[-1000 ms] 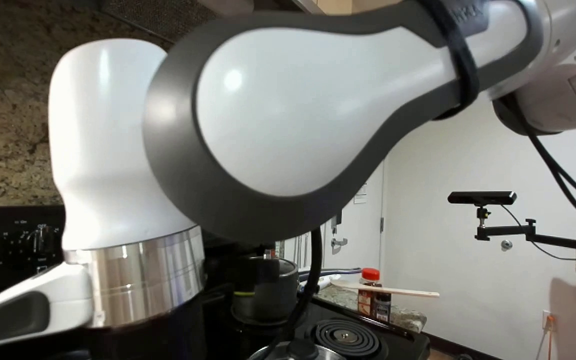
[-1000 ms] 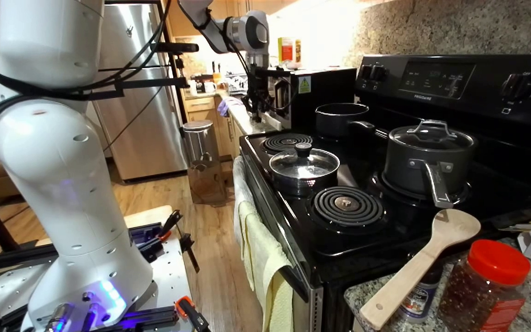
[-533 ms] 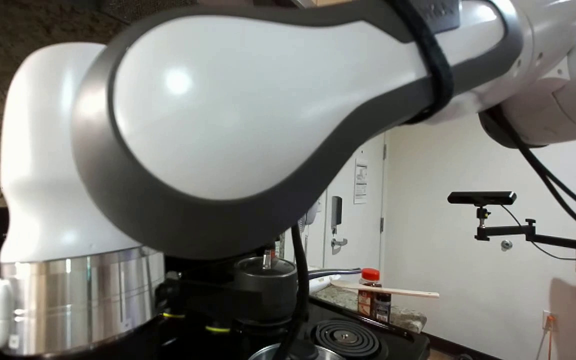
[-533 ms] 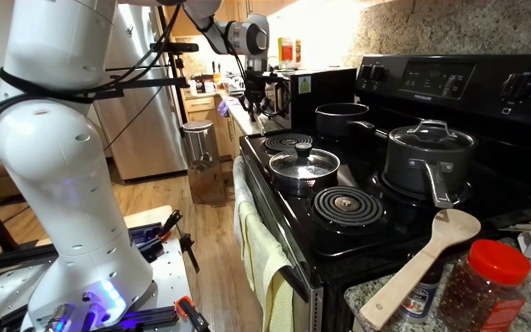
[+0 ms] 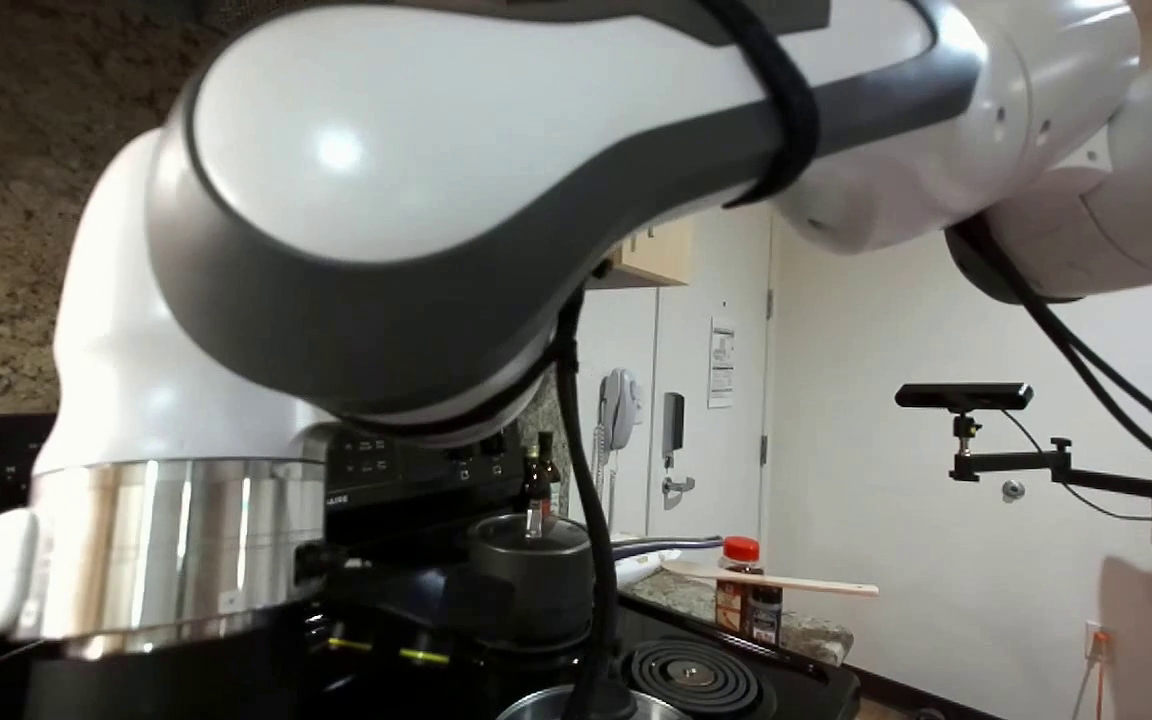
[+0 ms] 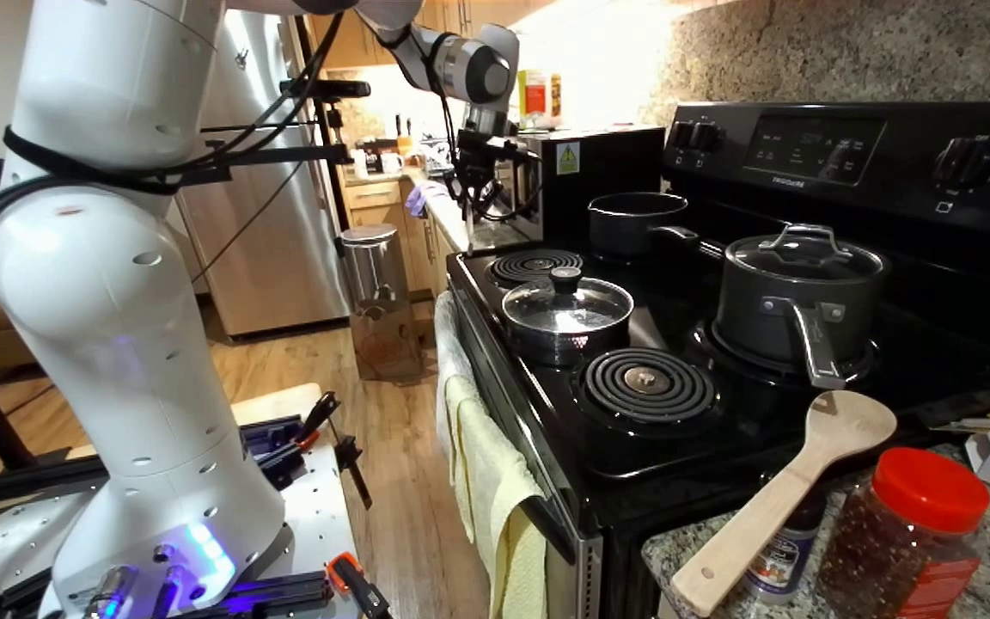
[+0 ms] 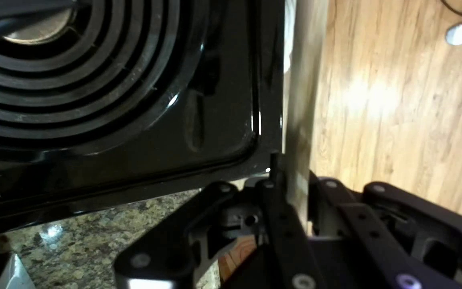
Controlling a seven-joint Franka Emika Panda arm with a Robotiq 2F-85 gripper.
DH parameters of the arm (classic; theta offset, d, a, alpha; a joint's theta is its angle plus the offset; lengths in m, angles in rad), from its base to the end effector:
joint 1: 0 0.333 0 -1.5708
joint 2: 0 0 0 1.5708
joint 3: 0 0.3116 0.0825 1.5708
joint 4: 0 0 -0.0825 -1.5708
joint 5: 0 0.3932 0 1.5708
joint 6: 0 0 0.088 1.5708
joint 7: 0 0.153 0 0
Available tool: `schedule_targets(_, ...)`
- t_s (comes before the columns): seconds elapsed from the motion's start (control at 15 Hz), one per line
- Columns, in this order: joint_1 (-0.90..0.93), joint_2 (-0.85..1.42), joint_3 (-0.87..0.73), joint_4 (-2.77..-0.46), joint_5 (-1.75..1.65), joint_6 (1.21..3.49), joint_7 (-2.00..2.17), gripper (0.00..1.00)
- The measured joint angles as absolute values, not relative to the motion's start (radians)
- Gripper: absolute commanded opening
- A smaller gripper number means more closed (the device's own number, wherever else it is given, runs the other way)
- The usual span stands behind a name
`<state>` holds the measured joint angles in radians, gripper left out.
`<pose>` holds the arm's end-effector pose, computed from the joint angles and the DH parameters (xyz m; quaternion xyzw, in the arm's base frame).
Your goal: Pick up the cooking stick and put it on the stove
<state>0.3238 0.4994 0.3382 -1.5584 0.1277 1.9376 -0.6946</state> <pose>0.5402 0.4099 0.3132 -0.7953 -0.5883 0.0449 0.1393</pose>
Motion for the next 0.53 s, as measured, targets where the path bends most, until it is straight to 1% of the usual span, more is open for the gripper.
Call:
schedule_targets(0.07, 0.312, 0.511, 0.339, -1.545, 0.166, 1.937, -0.694, 0.07)
schedule_targets(0.33, 0.277, 0.551, 0.339, -1.513, 0.242, 1.937, -0.693, 0.07)
schedule_targets(0.53, 0.278, 0.554, 0.342, -1.51, 0.243, 1.937, -0.693, 0.05)
